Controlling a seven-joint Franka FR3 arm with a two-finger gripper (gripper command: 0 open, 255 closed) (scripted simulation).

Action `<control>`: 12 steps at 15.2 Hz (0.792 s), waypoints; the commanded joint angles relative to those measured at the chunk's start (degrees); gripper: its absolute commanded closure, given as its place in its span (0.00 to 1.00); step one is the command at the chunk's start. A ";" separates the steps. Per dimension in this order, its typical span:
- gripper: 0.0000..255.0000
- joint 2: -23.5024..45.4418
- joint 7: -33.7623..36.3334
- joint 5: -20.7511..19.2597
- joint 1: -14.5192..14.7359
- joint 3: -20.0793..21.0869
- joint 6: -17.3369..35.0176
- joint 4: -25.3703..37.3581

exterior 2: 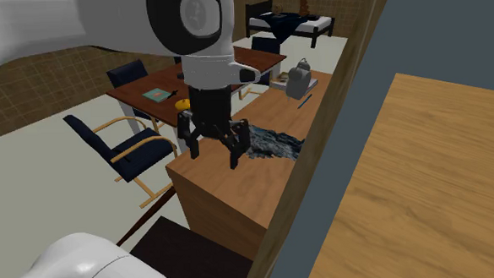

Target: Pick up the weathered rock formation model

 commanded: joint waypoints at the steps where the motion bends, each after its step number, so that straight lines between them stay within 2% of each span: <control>1: 0.00 0.00 0.00 0.00 0.00 0.00 0.00 0.00; 7: 0.00 7.31 -2.76 0.22 -0.70 -4.14 14.78 -2.32; 12: 0.00 15.41 -5.78 1.79 -0.61 -7.55 26.53 -1.88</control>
